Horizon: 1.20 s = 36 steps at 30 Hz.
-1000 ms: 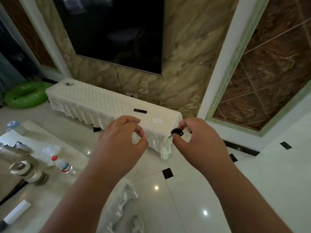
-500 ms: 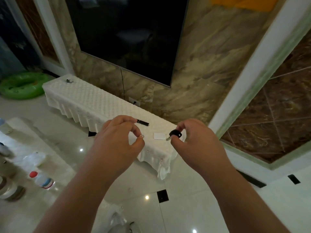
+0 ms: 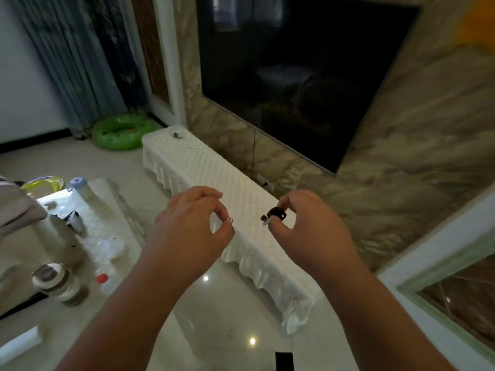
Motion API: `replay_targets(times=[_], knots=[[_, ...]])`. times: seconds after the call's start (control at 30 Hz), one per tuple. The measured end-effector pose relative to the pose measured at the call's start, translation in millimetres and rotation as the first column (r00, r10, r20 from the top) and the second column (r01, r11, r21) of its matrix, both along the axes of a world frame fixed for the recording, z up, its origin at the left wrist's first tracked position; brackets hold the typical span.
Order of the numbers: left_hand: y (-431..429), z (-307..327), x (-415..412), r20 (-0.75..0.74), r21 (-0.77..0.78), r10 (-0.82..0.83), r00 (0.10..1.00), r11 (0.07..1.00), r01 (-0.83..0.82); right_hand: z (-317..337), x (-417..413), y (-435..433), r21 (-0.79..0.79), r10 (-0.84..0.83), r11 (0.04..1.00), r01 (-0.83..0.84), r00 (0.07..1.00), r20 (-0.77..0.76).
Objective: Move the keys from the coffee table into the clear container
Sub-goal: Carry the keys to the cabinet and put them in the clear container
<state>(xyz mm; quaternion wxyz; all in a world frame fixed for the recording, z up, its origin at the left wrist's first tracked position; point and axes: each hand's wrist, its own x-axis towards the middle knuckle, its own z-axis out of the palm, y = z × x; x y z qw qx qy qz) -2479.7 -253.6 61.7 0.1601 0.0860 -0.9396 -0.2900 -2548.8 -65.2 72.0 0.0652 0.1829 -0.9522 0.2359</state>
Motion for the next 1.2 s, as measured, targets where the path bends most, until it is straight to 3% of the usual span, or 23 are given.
replay_targets(times=[0.33,0.6,0.83,1.03,1.2], knots=[[-64.5,-7.3,-42.7,0.034,-0.027,0.247,0.968,0.969,-0.247,-13.9,-92.4,-88.1,-0.014,0.238,0.971,-0.238,0.971,0.021],[-100.6,0.6,-115.1,0.112,-0.094,0.434,0.894,0.900,-0.425,-23.2,-194.4,-149.2,-0.012,0.422,0.907,-0.422,0.906,0.027],[-111.1,-3.7,-165.2,0.072,-0.072,0.597,0.799,0.802,-0.593,-19.9,-272.0,-191.1,-0.035,0.582,0.813,-0.581,0.811,0.063],[-136.7,-14.8,-188.6,0.133,-0.054,0.668,0.732,0.742,-0.668,-25.8,-310.2,-225.8,-0.065,0.652,0.758,-0.649,0.752,0.094],[-171.8,-30.6,-216.6,0.116,-0.029,0.678,0.726,0.733,-0.680,-37.1,-340.8,-266.6,-0.063,0.658,0.753,-0.655,0.744,0.118]])
